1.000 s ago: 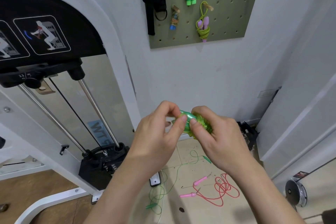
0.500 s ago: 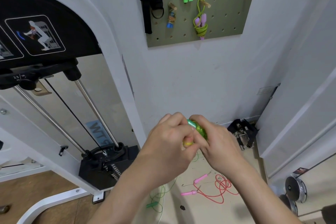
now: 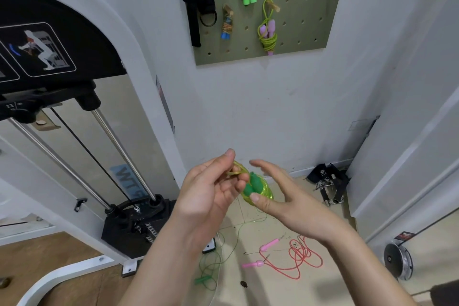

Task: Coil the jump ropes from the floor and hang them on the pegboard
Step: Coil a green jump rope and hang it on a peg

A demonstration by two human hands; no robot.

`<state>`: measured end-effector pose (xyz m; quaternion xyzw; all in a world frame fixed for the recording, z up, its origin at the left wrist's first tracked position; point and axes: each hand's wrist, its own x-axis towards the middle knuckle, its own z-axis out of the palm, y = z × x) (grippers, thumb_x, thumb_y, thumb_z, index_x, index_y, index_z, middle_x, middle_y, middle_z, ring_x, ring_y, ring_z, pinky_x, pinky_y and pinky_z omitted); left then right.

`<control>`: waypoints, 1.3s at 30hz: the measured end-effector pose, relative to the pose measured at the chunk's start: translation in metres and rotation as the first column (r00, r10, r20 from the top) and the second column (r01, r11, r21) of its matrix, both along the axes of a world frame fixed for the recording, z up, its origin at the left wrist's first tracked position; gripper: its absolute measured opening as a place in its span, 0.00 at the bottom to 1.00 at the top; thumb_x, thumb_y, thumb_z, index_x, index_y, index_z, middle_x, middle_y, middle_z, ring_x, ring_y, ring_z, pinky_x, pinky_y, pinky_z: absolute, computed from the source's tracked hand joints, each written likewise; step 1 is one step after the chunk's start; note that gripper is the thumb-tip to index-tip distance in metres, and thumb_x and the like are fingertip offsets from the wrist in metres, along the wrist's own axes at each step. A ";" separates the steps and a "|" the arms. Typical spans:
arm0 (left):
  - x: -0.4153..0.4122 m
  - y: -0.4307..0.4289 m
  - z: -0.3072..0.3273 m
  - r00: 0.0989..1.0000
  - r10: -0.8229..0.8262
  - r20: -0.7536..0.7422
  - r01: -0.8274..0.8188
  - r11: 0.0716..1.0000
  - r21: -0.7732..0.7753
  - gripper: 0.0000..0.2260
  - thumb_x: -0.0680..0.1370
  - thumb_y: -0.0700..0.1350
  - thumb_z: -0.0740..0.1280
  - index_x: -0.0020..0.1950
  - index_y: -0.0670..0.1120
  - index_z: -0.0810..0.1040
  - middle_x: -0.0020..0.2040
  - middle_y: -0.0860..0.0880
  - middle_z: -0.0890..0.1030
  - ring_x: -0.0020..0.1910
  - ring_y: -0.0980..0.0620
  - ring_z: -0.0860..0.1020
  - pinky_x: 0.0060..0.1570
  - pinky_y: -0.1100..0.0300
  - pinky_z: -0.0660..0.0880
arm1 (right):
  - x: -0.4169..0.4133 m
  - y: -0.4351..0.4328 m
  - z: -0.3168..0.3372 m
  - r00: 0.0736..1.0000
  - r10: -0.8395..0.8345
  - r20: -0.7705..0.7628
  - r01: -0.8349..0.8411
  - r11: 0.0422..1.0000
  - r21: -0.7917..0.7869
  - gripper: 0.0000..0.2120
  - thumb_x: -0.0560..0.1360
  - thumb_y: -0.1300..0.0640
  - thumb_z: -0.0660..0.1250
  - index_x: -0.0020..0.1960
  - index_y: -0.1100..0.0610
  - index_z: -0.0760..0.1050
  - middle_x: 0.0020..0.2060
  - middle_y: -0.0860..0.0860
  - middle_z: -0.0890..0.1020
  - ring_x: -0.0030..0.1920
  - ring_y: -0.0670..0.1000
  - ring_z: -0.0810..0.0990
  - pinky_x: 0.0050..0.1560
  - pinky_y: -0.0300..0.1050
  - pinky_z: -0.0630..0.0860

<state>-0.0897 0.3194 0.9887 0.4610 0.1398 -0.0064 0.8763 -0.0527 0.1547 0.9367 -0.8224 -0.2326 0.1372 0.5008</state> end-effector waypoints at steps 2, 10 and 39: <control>0.002 -0.011 0.001 1.000 0.014 0.007 -0.013 0.999 -0.052 0.09 0.72 0.43 0.68 0.34 0.39 0.77 0.32 0.42 0.77 0.30 0.51 0.79 0.30 0.65 0.77 | -0.003 -0.007 0.010 1.000 -0.010 0.004 0.009 0.990 0.137 0.30 0.73 0.50 0.72 0.69 0.34 0.63 0.68 0.37 0.68 0.68 0.31 0.62 0.67 0.32 0.62; 0.009 -0.058 0.004 0.994 0.024 0.110 -0.022 1.000 -0.013 0.09 0.72 0.45 0.68 0.34 0.42 0.79 0.35 0.47 0.76 0.30 0.56 0.68 0.22 0.68 0.60 | -0.007 -0.029 0.014 0.990 -0.132 -0.041 0.138 0.933 0.333 0.09 0.67 0.55 0.67 0.48 0.50 0.76 0.35 0.45 0.78 0.36 0.48 0.76 0.40 0.47 0.72; 0.143 0.000 -0.001 0.967 -0.043 0.250 0.032 0.998 0.050 0.08 0.72 0.43 0.65 0.43 0.45 0.84 0.31 0.48 0.74 0.32 0.52 0.72 0.35 0.60 0.69 | 0.126 0.032 0.049 0.970 -0.127 -0.209 0.220 0.829 0.514 0.09 0.73 0.63 0.62 0.35 0.56 0.72 0.29 0.60 0.77 0.32 0.54 0.77 0.35 0.45 0.71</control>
